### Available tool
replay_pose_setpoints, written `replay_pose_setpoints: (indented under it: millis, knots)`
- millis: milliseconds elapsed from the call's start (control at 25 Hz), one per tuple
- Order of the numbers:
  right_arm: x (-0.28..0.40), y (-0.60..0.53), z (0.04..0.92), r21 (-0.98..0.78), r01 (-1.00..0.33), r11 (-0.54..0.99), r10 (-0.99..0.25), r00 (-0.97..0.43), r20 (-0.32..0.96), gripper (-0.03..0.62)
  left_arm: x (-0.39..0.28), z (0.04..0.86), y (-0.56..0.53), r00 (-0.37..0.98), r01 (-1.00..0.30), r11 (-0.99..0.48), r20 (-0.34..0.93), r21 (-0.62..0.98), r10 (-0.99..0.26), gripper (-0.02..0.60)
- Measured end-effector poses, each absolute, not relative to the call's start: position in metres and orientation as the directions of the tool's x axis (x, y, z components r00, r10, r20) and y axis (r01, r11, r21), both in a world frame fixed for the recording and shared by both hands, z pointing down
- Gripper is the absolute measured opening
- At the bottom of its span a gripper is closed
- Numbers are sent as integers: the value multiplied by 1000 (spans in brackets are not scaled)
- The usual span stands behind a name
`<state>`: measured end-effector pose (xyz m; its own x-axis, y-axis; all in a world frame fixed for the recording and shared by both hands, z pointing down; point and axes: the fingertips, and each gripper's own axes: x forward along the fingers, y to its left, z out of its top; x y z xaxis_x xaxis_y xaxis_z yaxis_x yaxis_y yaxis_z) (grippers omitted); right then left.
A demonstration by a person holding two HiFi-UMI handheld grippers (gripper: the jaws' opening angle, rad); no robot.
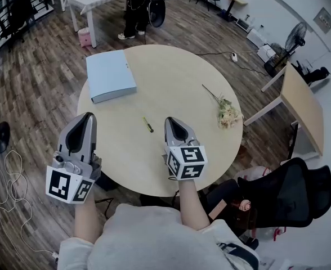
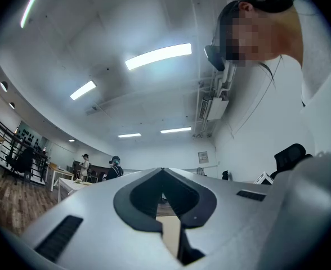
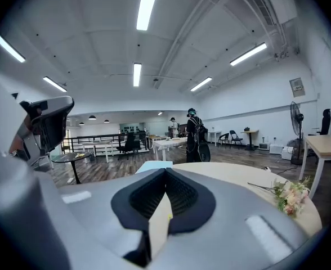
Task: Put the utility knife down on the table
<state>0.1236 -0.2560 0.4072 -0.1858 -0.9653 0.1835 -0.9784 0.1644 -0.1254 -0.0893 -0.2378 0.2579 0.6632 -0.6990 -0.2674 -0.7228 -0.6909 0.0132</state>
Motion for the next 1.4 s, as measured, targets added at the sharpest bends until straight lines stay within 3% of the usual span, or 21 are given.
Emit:
replay_pose_setpoints:
  millis: [520, 1400]
  knots:
    - [123, -191, 345, -79, -987, 138, -990, -139, 13, 11, -97, 240, -190, 680, -702, -713, -309, -10, -665, 8]
    - [111, -102, 307, -23, -997, 75, -991, -72, -115, 11, -112, 235, -130, 711, -663, -748, -331, -19, -621, 8]
